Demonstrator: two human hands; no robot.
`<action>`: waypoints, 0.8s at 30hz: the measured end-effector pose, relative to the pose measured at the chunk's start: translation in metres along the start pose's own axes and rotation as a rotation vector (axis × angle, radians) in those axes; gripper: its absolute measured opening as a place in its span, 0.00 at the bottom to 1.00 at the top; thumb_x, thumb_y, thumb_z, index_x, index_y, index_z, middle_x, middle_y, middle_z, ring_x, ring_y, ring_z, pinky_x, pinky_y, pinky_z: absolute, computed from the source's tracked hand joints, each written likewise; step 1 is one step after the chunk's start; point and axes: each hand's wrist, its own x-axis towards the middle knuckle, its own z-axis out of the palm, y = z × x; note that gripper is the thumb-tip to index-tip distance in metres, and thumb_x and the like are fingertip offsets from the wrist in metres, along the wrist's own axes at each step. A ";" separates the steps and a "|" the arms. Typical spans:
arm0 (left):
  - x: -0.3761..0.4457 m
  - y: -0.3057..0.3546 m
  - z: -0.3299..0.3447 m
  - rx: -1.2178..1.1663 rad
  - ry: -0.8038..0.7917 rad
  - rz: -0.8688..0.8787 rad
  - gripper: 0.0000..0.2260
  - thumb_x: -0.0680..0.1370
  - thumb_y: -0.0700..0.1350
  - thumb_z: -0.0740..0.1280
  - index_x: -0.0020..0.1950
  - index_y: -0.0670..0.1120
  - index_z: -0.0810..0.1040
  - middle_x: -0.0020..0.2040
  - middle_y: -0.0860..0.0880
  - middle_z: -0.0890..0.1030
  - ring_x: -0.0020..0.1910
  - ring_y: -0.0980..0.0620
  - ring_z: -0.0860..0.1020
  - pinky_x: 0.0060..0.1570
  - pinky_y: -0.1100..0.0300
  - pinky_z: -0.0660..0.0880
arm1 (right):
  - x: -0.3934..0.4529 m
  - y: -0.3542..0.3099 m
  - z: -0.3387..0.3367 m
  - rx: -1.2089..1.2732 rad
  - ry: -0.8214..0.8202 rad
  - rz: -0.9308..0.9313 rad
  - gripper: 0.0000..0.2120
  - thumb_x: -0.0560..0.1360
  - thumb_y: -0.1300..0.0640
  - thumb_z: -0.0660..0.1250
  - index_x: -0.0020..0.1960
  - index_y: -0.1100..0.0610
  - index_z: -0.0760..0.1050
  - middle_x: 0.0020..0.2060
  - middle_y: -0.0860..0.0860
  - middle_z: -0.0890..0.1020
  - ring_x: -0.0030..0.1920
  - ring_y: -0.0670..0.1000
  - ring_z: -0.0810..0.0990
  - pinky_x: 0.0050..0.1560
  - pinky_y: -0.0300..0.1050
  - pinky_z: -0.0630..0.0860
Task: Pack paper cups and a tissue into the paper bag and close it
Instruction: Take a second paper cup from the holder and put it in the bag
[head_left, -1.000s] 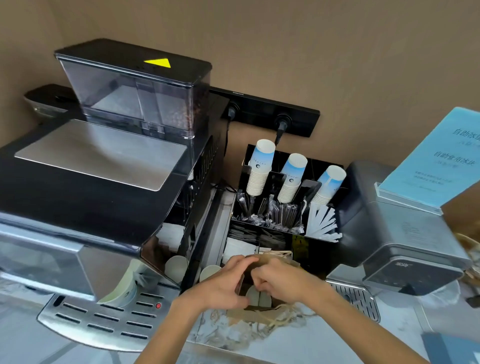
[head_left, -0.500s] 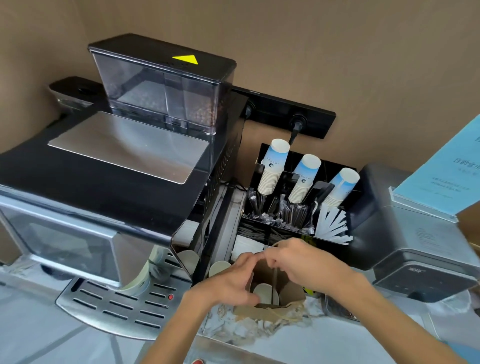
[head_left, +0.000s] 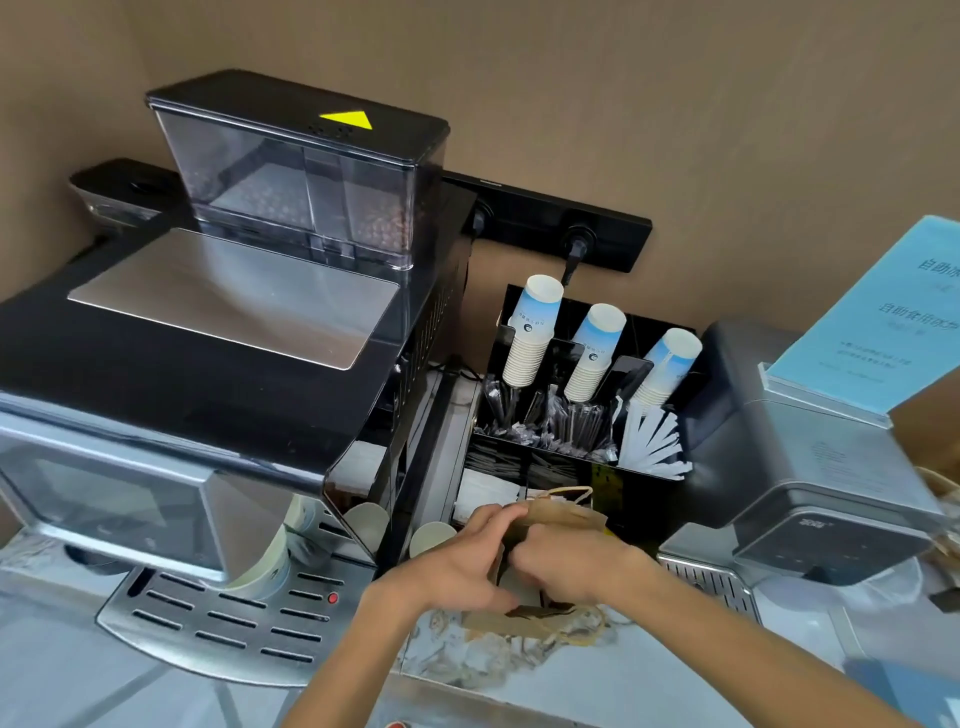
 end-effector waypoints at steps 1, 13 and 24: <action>0.000 0.000 0.000 -0.003 -0.001 -0.001 0.45 0.70 0.50 0.74 0.76 0.63 0.47 0.73 0.63 0.52 0.70 0.52 0.66 0.70 0.53 0.68 | 0.007 -0.002 0.002 0.034 -0.049 0.023 0.07 0.76 0.66 0.63 0.49 0.64 0.79 0.33 0.54 0.73 0.38 0.58 0.75 0.39 0.53 0.77; -0.001 0.005 -0.003 0.038 -0.029 0.009 0.45 0.71 0.49 0.74 0.78 0.60 0.46 0.75 0.60 0.50 0.73 0.53 0.61 0.72 0.54 0.66 | 0.036 -0.001 0.014 0.485 -0.121 0.147 0.17 0.74 0.63 0.68 0.63 0.59 0.77 0.60 0.59 0.81 0.60 0.61 0.79 0.59 0.54 0.78; 0.003 0.009 -0.001 0.062 -0.051 -0.023 0.44 0.71 0.47 0.73 0.78 0.62 0.49 0.76 0.60 0.51 0.67 0.50 0.68 0.62 0.58 0.73 | -0.068 0.046 0.014 0.522 0.210 0.383 0.14 0.75 0.39 0.66 0.58 0.42 0.77 0.47 0.40 0.81 0.52 0.45 0.78 0.56 0.47 0.76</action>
